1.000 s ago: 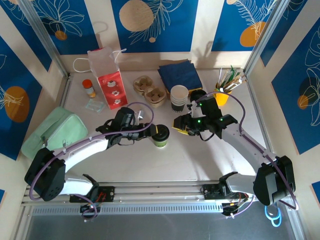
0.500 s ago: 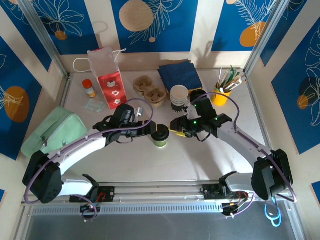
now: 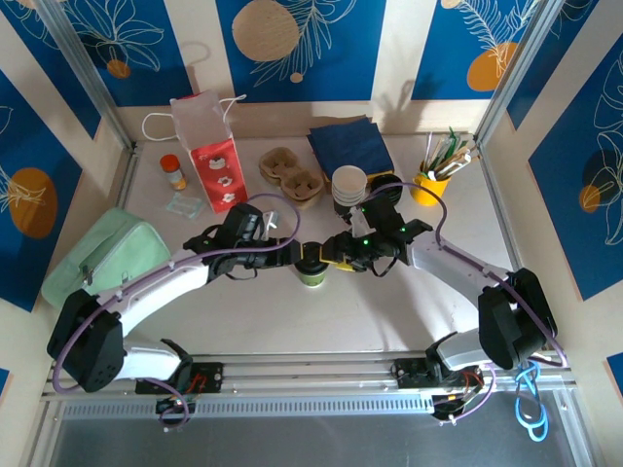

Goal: Pack the takeout coffee

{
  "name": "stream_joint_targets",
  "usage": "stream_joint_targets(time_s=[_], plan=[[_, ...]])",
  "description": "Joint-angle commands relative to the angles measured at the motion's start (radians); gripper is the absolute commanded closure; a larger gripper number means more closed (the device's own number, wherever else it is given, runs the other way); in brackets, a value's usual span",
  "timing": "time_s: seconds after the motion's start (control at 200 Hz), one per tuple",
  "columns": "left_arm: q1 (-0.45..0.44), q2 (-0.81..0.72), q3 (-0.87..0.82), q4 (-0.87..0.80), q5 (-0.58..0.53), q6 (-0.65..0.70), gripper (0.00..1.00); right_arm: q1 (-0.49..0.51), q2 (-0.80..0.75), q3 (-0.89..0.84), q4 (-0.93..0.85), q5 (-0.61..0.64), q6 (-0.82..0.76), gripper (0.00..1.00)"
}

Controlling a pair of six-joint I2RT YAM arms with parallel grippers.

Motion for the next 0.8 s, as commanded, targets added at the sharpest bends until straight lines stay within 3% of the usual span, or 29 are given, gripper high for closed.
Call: stream_joint_targets(time_s=[0.0,0.795], plan=[[0.012,0.019,0.009,0.028,0.024,0.023,0.35,0.006,0.004,0.034,0.006,0.010,-0.011,0.45],[0.017,0.111,-0.010,0.059,0.047,0.029,0.43,0.005,0.064,0.057,-0.029,0.085,-0.017,0.48]])
